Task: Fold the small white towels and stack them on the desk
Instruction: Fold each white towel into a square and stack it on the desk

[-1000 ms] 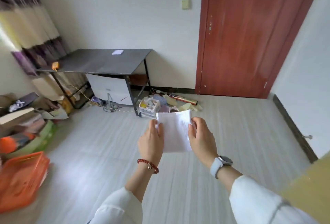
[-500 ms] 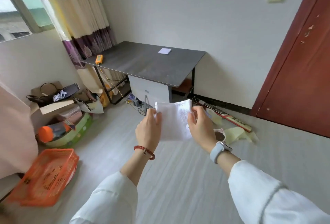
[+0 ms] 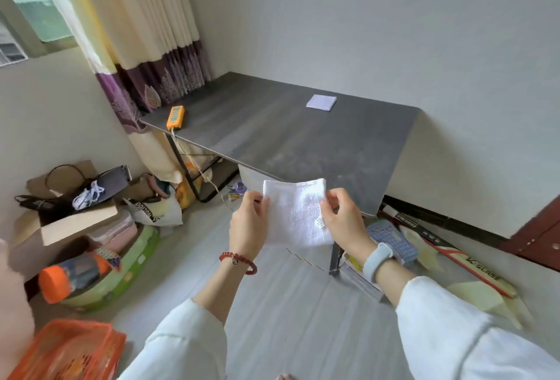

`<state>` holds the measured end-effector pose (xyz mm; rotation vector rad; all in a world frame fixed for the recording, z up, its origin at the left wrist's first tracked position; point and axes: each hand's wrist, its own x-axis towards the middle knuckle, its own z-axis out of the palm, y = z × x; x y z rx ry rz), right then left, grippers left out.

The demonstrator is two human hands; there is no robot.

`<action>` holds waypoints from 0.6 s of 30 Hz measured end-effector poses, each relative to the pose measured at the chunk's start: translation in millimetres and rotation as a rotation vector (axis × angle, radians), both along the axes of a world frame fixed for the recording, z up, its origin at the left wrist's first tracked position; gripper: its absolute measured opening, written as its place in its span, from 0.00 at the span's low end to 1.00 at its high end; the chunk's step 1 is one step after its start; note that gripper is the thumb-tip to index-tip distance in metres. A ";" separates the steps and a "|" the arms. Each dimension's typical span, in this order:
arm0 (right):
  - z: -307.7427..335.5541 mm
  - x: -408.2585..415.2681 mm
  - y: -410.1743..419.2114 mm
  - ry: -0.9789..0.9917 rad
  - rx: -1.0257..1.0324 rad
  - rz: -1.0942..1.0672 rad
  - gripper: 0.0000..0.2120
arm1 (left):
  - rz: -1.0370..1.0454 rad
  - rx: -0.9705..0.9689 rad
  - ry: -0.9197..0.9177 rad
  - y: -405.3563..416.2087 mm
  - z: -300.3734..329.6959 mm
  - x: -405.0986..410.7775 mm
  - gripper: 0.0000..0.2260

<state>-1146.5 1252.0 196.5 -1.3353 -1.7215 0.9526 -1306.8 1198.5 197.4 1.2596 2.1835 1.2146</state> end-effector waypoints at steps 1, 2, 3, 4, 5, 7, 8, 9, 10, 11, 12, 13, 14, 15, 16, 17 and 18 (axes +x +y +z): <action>0.3 -11.8 25.1 0.001 -0.014 -0.019 0.05 | -0.034 -0.011 -0.001 29.5 -1.1 -13.9 0.07; 0.5 -20.7 49.0 0.004 -0.024 -0.045 0.05 | -0.070 -0.025 0.001 58.1 -2.0 -24.9 0.08; -0.3 -26.7 71.9 0.004 -0.038 -0.073 0.04 | -0.102 -0.047 0.001 85.7 -4.1 -33.5 0.08; -2.3 -30.2 93.2 -0.001 -0.060 -0.101 0.04 | -0.127 -0.072 -0.004 111.9 -7.5 -39.6 0.07; -6.0 -32.1 114.4 -0.006 -0.085 -0.123 0.04 | -0.153 -0.097 -0.015 137.8 -12.0 -44.1 0.06; -15.9 -32.2 159.0 -0.017 -0.131 -0.163 0.05 | -0.220 -0.137 -0.040 189.7 -23.2 -48.0 0.04; -21.3 -31.3 181.4 -0.027 -0.151 -0.186 0.05 | -0.249 -0.153 -0.045 214.9 -29.2 -48.1 0.04; -27.3 -30.2 203.9 -0.039 -0.168 -0.209 0.05 | -0.271 -0.169 -0.046 240.1 -35.3 -47.5 0.04; -33.8 -29.4 227.0 -0.050 -0.183 -0.228 0.05 | -0.294 -0.186 -0.047 266.0 -41.6 -46.6 0.04; -40.7 -28.6 251.3 -0.054 -0.193 -0.246 0.05 | -0.319 -0.206 -0.048 293.4 -48.0 -45.8 0.05; -48.3 -28.1 277.6 -0.053 -0.203 -0.268 0.04 | -0.340 -0.225 -0.049 322.8 -54.1 -45.1 0.06; -55.9 -28.1 305.1 -0.050 -0.217 -0.295 0.04 | -0.355 -0.245 -0.047 353.5 -59.6 -44.9 0.07; -62.5 -28.8 333.3 -0.046 -0.229 -0.319 0.04 | -0.369 -0.257 -0.047 385.7 -64.5 -44.6 0.08; -69.0 -29.5 363.4 -0.039 -0.242 -0.344 0.05 | -0.389 -0.269 -0.046 419.7 -68.3 -44.0 0.09; -75.3 -29.6 394.4 -0.034 -0.256 -0.370 0.05 | -0.411 -0.282 -0.043 455.2 -72.8 -43.0 0.09; -81.0 -29.0 425.0 -0.035 -0.269 -0.394 0.06 | -0.430 -0.297 -0.039 489.9 -76.4 -41.3 0.09; -86.0 -27.9 455.5 -0.037 -0.279 -0.417 0.06 | -0.446 -0.312 -0.030 524.6 -80.7 -39.3 0.09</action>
